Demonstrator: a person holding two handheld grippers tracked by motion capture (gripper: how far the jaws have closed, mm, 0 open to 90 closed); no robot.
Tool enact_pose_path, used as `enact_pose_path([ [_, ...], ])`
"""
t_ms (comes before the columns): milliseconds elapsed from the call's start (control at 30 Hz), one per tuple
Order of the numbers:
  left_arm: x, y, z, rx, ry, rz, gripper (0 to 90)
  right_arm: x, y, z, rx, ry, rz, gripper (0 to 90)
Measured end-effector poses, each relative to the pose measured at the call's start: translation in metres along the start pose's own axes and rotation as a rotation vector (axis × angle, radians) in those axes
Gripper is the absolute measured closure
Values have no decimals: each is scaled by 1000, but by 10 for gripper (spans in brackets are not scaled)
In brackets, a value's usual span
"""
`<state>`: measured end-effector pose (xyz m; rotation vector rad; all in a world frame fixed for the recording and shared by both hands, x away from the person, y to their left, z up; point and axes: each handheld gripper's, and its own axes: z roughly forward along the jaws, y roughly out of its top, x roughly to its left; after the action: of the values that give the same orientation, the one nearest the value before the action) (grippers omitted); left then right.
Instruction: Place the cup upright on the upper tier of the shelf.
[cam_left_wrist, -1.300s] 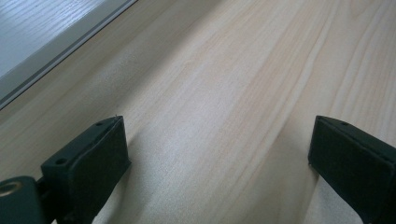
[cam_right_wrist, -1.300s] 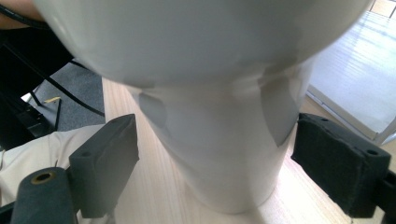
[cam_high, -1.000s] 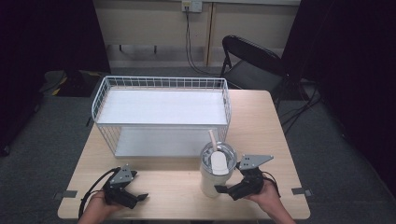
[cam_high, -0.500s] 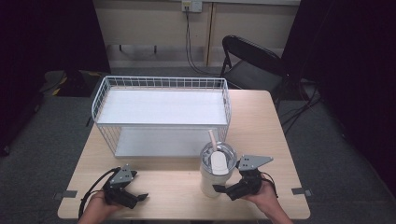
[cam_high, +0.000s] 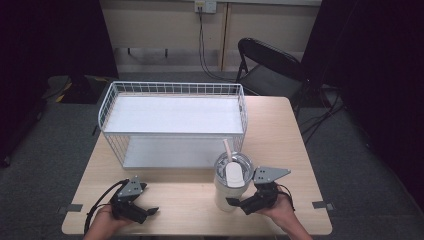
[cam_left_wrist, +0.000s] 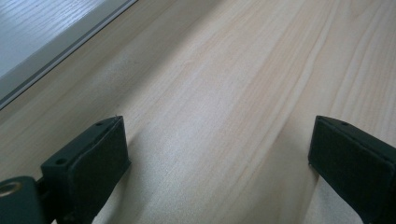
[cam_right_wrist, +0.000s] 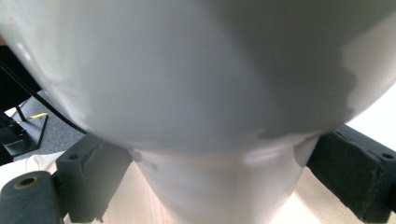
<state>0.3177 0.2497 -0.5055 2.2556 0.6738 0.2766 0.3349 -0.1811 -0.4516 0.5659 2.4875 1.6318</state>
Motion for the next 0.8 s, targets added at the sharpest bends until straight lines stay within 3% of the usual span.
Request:
enact_pose_path([
  [800, -1, 0, 0, -4, 2, -7, 43, 5, 2, 5, -10, -34, 8, 82],
])
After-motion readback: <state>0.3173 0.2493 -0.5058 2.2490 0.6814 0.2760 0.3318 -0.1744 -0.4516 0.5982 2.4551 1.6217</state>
